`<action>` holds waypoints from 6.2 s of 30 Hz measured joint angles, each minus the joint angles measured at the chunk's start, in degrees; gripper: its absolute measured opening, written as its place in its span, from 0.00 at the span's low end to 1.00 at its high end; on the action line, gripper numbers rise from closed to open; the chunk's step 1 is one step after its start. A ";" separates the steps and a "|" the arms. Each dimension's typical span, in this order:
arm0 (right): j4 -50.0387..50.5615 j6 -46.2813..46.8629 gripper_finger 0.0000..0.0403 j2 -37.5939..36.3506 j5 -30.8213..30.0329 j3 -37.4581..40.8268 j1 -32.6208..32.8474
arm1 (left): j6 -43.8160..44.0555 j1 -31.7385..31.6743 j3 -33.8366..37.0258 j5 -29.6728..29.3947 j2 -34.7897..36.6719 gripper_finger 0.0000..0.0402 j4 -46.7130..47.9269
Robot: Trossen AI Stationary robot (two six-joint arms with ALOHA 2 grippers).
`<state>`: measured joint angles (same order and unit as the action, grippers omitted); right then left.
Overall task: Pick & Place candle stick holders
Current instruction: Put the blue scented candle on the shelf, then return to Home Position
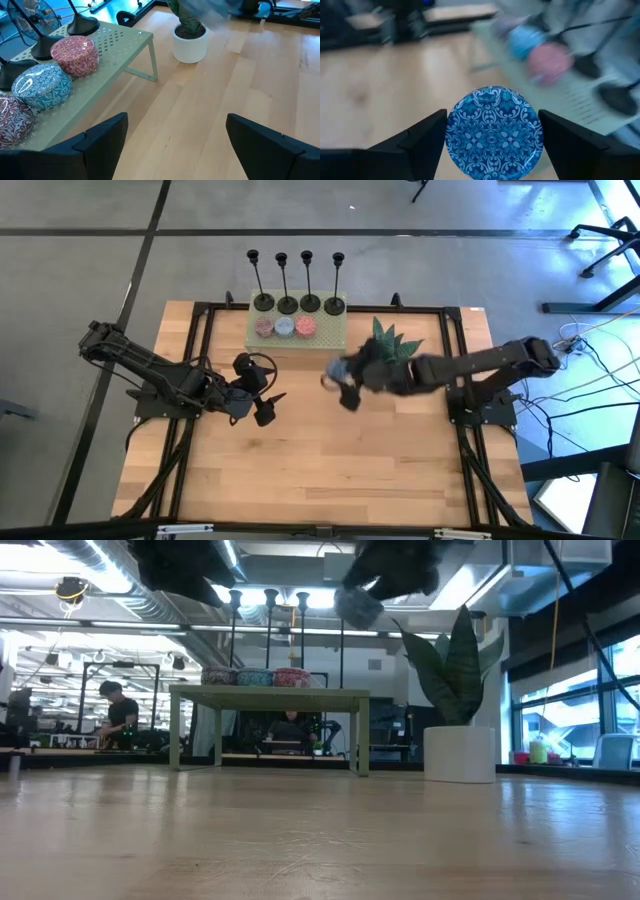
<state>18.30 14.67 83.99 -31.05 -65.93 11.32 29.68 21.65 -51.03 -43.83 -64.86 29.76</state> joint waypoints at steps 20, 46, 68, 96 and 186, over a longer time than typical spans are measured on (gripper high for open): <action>-5.28 -6.34 0.75 7.31 16.65 -3.84 -25.52 | -0.03 0.00 -0.02 0.00 -0.01 0.84 0.02; -5.51 -9.56 0.79 10.73 19.30 -3.90 -28.14 | 0.01 0.00 -0.02 0.00 0.00 0.84 0.00; -5.19 -11.08 0.79 10.61 19.26 -6.23 -28.08 | 0.10 0.00 -0.02 0.00 0.00 0.84 0.00; 32.01 -2.25 0.07 13.35 18.21 -20.76 -22.56 | 1.13 0.00 -0.02 1.40 -0.02 0.84 -0.01; 0.72 -21.88 0.07 -49.00 20.24 32.92 -1.82 | -31.13 9.07 20.69 -4.78 38.71 0.16 -8.77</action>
<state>19.01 -7.21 34.98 -10.81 -33.02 9.49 -1.45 30.72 -30.33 -48.61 -26.15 20.99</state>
